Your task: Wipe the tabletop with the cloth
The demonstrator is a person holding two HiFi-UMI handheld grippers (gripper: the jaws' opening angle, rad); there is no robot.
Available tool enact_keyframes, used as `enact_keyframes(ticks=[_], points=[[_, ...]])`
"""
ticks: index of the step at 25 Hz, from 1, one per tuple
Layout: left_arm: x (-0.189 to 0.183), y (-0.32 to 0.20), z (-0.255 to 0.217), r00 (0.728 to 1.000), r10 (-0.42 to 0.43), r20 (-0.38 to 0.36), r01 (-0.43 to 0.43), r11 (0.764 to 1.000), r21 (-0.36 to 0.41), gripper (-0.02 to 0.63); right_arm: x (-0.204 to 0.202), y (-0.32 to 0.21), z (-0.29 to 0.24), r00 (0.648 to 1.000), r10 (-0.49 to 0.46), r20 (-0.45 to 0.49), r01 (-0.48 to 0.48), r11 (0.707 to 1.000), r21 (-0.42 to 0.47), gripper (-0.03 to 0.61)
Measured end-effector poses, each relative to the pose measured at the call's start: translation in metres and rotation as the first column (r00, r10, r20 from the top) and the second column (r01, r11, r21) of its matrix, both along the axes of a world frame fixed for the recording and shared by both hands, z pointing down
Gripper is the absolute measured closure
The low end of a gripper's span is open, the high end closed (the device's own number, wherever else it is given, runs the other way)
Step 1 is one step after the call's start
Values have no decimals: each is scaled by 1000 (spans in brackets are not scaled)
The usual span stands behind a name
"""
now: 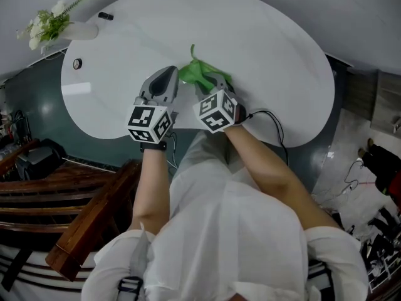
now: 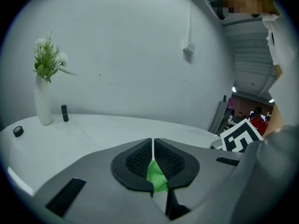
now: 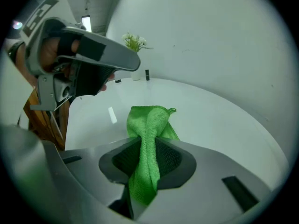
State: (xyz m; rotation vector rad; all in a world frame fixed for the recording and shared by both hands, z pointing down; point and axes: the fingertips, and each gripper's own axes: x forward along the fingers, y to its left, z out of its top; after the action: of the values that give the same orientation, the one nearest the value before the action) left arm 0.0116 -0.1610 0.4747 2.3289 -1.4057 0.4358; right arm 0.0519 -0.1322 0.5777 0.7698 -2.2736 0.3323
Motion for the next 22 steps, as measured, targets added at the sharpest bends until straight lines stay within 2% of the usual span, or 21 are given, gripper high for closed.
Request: enact_keyframes(ticks=[5,9,15,22], points=[[19,-6,3,999,34,-1,-34,999,-4,586,16,22,3,996,-88,-18,88,996,19,502],[41,-11,7,998,70,0,-70,997,-13,586,45,31,5,996,-84,-33,84,996,21,502],[82,-11,10,991,131,3,-131,991,-27,586,117,33,6,997,70,-12,-70,997,-21,502],[126,-10,14,981,194,5,-193,980,-41,586,206,36,9,971,238,-26,-239,970,-43,502]])
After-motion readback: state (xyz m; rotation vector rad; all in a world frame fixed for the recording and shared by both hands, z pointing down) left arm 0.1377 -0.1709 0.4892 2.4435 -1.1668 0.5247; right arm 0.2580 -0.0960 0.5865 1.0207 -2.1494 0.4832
